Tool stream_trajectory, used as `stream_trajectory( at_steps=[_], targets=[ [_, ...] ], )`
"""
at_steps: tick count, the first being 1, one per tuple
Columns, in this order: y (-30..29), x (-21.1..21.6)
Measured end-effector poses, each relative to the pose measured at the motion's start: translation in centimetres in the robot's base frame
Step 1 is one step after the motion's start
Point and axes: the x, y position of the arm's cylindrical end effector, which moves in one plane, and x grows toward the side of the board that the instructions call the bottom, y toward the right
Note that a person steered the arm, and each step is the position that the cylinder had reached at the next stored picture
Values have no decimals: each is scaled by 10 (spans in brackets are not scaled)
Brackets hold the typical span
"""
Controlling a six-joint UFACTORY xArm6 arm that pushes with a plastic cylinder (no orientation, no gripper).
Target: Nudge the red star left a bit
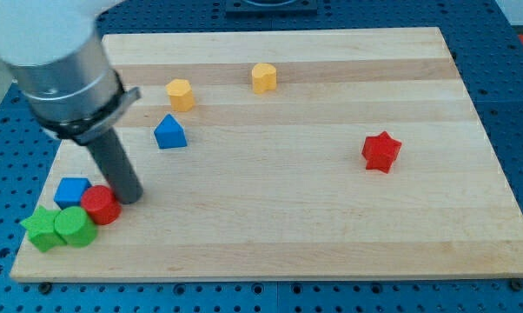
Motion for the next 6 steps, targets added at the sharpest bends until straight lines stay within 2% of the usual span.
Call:
stream_trajectory(
  at_steps=[1,2,6],
  targets=[
    [-29,0],
    [-3,-2],
    [341,-100]
  ],
)
